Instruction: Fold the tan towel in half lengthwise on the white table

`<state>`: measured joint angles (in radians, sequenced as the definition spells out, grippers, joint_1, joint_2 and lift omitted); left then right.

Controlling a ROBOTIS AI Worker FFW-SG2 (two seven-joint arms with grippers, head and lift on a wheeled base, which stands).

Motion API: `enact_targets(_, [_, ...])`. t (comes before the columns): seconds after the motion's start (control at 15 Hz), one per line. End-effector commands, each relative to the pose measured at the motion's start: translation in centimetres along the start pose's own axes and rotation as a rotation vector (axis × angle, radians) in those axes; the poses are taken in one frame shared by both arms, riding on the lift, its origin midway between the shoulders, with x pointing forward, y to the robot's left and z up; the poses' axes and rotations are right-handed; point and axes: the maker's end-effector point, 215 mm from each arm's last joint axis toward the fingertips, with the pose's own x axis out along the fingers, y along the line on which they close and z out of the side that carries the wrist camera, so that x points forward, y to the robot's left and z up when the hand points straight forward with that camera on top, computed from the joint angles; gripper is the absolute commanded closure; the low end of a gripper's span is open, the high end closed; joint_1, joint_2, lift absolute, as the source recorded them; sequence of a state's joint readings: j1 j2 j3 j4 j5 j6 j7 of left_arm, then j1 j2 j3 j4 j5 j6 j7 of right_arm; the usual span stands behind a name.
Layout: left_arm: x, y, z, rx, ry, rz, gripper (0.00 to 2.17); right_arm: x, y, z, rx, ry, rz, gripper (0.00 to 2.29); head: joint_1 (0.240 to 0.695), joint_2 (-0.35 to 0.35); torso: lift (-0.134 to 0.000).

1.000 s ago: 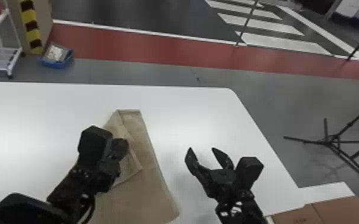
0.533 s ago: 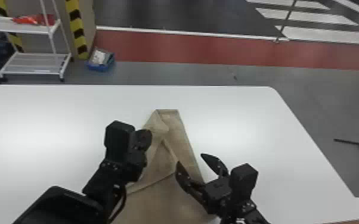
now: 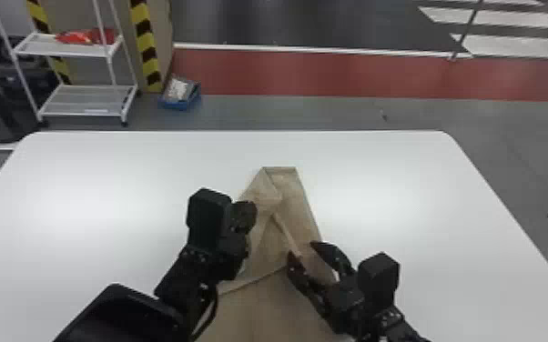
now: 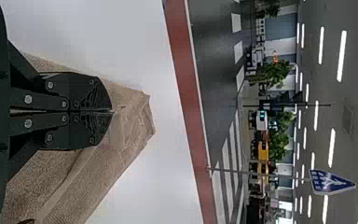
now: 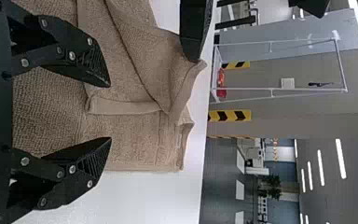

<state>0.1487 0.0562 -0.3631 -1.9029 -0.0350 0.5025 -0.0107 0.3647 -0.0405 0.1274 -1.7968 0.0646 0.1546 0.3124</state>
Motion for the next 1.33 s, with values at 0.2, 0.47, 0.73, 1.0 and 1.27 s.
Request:
enact_targets(0.2, [-0.1,0.2,-0.3,-0.002,0.006,0.004,1.53,0.8,1.9,-0.3,-0.037,0.035,0.035,0.77,0.695,-0.061,-0.123])
enact_targets(0.47, [-0.3,0.1,-0.6,-0.001,0.01,0.001,1.53,0.9,1.9,-1.4,-0.045,0.097,0.029,0.77,0.695,-0.049,-0.123])
enact_targets(0.73, [-0.3,0.0,-0.6,0.001,0.01,0.0,1.53,1.0,1.7,-0.7,-0.047,0.093,0.024,1.18,0.695,-0.05,-0.123])
enact_targets(1.0, [-0.3,0.2,-0.7,0.002,0.012,0.006,1.53,1.0,1.2,0.8,-0.052,0.064,0.004,1.21,0.695,-0.049,-0.123])
enact_targets(1.27, [-0.5,0.4,-0.5,-0.001,0.008,0.008,1.53,0.8,0.0,2.1,-0.063,0.042,-0.018,1.21,0.695,-0.055,-0.123])
